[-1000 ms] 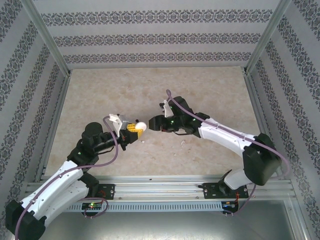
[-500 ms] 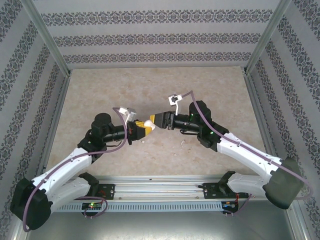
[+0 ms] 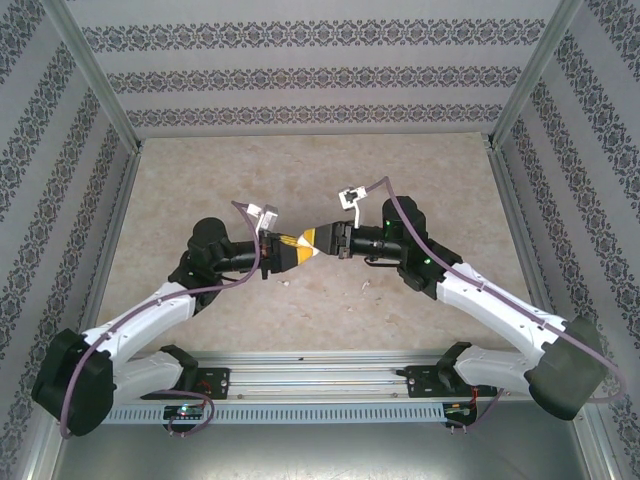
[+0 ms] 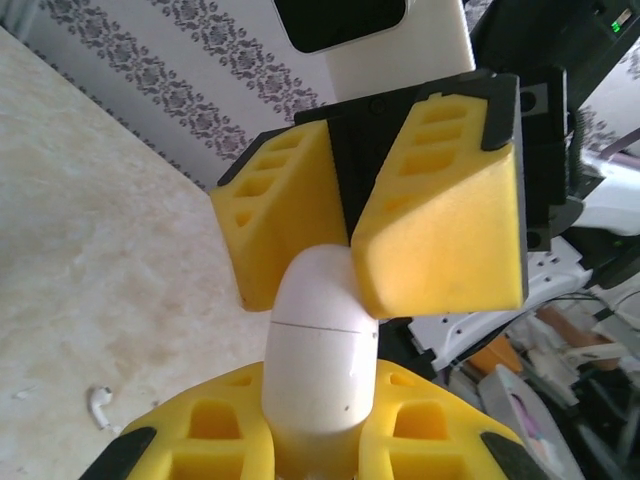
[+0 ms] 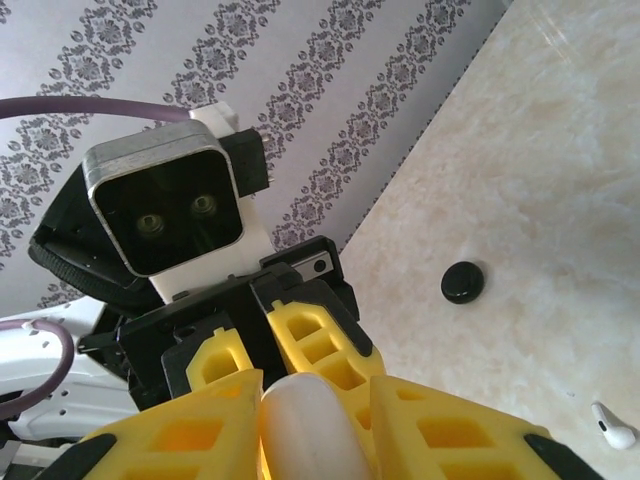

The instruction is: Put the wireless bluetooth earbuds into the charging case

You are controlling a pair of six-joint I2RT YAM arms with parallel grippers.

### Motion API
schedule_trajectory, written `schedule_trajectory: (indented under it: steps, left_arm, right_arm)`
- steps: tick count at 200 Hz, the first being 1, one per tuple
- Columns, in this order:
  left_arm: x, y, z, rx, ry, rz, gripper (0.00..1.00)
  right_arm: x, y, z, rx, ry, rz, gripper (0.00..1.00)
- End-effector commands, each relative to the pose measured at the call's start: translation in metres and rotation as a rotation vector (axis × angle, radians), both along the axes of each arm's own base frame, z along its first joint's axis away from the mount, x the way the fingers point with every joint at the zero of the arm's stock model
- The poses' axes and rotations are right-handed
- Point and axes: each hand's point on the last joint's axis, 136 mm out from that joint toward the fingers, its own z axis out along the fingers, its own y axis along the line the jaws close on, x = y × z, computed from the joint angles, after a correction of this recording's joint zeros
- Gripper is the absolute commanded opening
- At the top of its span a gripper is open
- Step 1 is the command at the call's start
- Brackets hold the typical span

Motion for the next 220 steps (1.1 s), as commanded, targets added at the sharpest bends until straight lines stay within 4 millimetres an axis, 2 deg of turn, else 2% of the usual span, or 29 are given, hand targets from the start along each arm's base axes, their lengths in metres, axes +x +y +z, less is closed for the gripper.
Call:
schedule_trajectory:
  steps: [1,25,43,53,76,115,129,174,188,200,220]
  left_arm:
    - [-0.002,-0.001,0.051,-0.127,-0.115,-0.037,0.04]
    - [0.000,-0.003,0.047,-0.141,-0.090,-0.043,0.04]
    - [0.000,-0.003,0.045,-0.140,-0.075,-0.039,0.04]
    - [0.000,-0.002,0.046,-0.140,-0.076,-0.034,0.04]
    - [0.000,-0.002,0.048,-0.138,-0.077,-0.032,0.04]
    - [-0.002,0.000,0.047,-0.137,-0.073,-0.033,0.06]
    - [-0.006,0.000,0.048,-0.132,-0.095,-0.043,0.17]
    - [-0.010,0.003,0.048,-0.092,-0.137,-0.046,0.43]
    - [-0.008,0.006,0.049,-0.081,-0.143,-0.033,0.57]
    - [-0.009,0.006,0.051,-0.075,-0.163,-0.039,0.60]
    - [-0.013,0.004,0.050,-0.060,-0.175,-0.083,0.59]
  right_arm:
    - [-0.019,0.002,0.005,0.006,0.011,0.082,0.29]
    - [-0.018,-0.003,0.007,0.024,0.013,0.077,0.24]
    - [-0.020,-0.004,0.008,0.028,0.013,0.080,0.35]
    - [-0.021,-0.004,0.007,0.027,0.014,0.085,0.36]
    - [-0.024,-0.003,0.006,0.027,0.017,0.106,0.23]
    - [-0.027,-0.004,0.006,0.026,0.014,0.124,0.11]
    - [-0.024,-0.006,0.007,0.019,0.001,0.114,0.09]
    - [-0.024,-0.011,0.010,-0.099,-0.046,0.122,0.05]
    - [-0.025,-0.012,0.013,-0.120,-0.060,0.132,0.05]
    - [-0.026,-0.013,0.014,-0.138,-0.062,0.137,0.05]
    - [-0.026,-0.013,0.016,-0.142,-0.068,0.146,0.04]
